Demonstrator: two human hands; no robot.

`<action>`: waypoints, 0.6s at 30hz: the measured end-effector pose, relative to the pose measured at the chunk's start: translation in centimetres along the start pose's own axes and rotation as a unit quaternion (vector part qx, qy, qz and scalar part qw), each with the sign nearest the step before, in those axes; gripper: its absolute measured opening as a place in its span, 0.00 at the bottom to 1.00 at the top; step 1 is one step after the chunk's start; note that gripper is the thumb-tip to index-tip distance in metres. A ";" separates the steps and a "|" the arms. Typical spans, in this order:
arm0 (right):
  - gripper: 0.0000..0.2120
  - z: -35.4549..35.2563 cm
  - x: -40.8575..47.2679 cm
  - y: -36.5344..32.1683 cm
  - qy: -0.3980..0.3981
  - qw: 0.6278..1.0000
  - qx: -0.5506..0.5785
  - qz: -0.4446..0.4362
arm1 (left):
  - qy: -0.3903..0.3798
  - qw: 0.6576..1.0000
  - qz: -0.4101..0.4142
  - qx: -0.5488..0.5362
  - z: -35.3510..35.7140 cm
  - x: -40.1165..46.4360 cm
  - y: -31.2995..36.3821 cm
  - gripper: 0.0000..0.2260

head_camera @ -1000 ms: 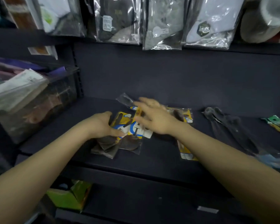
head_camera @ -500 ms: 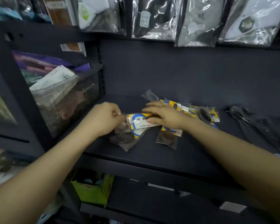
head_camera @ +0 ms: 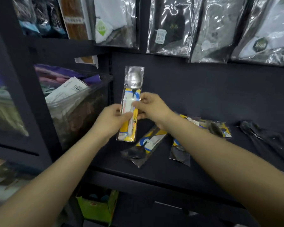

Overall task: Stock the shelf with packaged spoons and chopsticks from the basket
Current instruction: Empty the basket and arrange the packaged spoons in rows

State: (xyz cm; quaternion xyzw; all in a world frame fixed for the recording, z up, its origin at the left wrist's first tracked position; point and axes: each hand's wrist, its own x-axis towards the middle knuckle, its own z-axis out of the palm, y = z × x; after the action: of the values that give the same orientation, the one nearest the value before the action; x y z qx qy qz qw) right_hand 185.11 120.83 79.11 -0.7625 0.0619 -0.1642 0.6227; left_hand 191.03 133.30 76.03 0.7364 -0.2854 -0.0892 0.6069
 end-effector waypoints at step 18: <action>0.03 -1.6 0.0 3.0 -0.355 0.845 -0.397 0.050 | -0.006 0.882 -0.038 0.470 -2.6 6.2 -5.1 0.17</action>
State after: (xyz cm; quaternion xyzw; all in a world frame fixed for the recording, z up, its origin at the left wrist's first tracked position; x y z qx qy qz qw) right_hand 184.94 118.64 76.47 -0.9467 -0.0649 0.1876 0.2537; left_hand 198.93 132.75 73.20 0.9449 -0.2691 0.0281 0.1843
